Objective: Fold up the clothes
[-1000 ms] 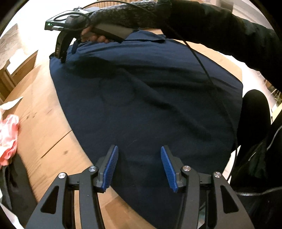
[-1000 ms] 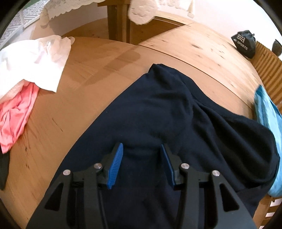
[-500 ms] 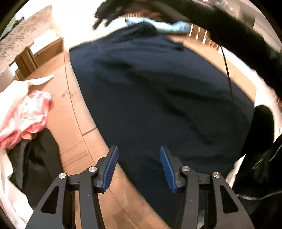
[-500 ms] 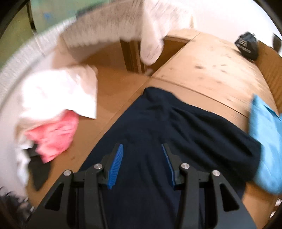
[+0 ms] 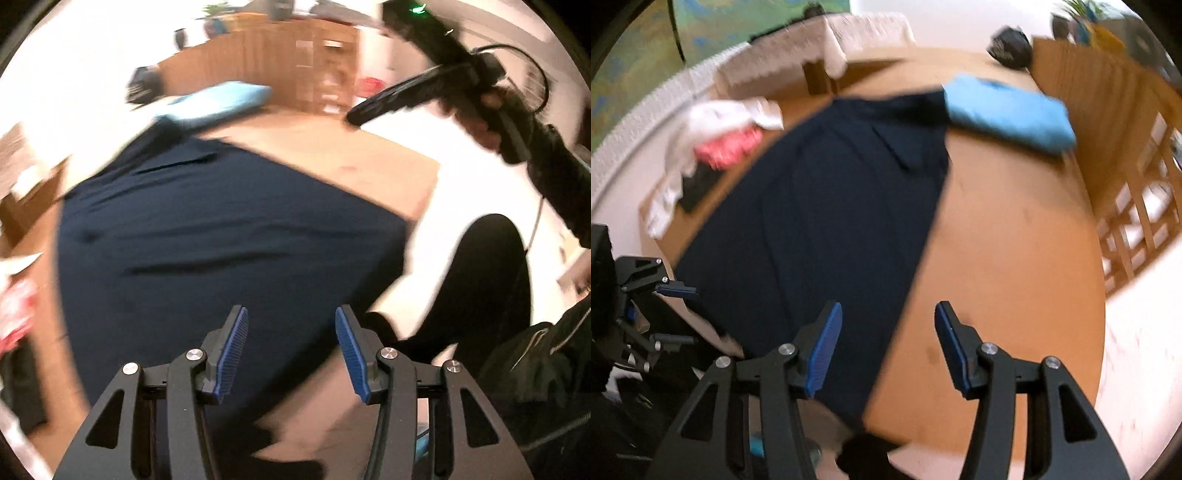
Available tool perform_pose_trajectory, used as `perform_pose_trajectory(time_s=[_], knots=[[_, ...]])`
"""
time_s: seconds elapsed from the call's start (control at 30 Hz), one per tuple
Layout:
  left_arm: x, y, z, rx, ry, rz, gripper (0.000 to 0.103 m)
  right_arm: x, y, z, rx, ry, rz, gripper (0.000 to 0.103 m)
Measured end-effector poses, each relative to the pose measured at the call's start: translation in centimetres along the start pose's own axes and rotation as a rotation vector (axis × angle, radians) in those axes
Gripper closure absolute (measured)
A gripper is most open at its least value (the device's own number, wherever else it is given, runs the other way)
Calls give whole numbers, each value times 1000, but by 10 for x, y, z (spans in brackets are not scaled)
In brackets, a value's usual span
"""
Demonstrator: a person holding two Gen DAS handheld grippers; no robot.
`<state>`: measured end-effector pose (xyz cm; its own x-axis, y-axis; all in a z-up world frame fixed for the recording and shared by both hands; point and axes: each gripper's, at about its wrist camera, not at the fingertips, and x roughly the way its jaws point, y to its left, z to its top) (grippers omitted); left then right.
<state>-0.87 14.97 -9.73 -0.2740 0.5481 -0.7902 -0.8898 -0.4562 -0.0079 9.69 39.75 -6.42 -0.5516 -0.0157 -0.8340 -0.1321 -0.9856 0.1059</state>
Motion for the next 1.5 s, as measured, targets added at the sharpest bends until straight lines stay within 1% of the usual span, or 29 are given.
perform_pose_trajectory(time_s=[0.03, 0.07, 0.2, 0.3, 0.33, 0.37, 0.43, 0.47, 0.5, 0.6, 0.7, 0.77, 0.83, 0.93, 1.07, 1.2, 1.23, 1.27, 1.3, 1.37, 1.5], knots=[[13, -20, 9, 48, 2, -8, 56, -5, -5, -15, 15, -2, 9, 51], [26, -40, 18, 101, 3, -6, 56, -10, -9, -23, 29, -13, 17, 51], [70, -100, 48, 320, 25, 75, 55, -34, -35, -40, 113, -84, 59, 51], [97, -123, 58, 420, 68, 135, 55, -44, -51, -49, 164, -106, 77, 51], [101, -126, 59, 423, 84, 132, 56, -46, -55, -52, 175, -104, 79, 51], [103, -128, 59, 417, 99, 119, 56, -44, -56, -55, 182, -99, 86, 51], [101, -131, 54, 346, 134, 10, 55, -40, -56, -63, 182, -74, 119, 51], [102, -133, 50, 321, 154, -21, 55, -37, -55, -69, 174, -50, 148, 51], [100, -138, 42, 311, 172, -24, 55, -33, -53, -75, 165, -27, 171, 51], [99, -148, 22, 321, 212, 7, 55, -14, -38, -97, 134, 30, 195, 52], [96, -139, 8, 280, 249, 18, 55, 7, -19, -110, 92, 81, 213, 53], [93, -129, 4, 246, 259, 24, 55, 21, -9, -113, 94, 90, 229, 53], [88, -116, 3, 203, 258, 21, 55, 35, -3, -109, 99, 107, 211, 53], [71, -96, 9, 135, 230, -6, 55, 53, 10, -107, 86, 128, 203, 53], [53, -77, 16, 119, 189, 30, 55, 63, 20, -104, 72, 139, 192, 53], [51, -76, 12, 105, 151, 36, 55, 69, 26, -105, 48, 150, 176, 54], [54, -77, 10, 96, 142, 28, 55, 71, 26, -106, 43, 151, 169, 68], [57, -78, 8, 86, 134, 20, 55, 73, 26, -107, 45, 160, 165, 87], [61, -81, 5, 82, 129, 14, 55, 74, 25, -107, 52, 165, 166, 93], [70, -87, 1, 83, 122, 6, 55, 73, 23, -104, 60, 152, 168, 99], [80, -95, 0, 68, 105, -5, 55, 62, 22, -102, 120, 129, 272, 99]])
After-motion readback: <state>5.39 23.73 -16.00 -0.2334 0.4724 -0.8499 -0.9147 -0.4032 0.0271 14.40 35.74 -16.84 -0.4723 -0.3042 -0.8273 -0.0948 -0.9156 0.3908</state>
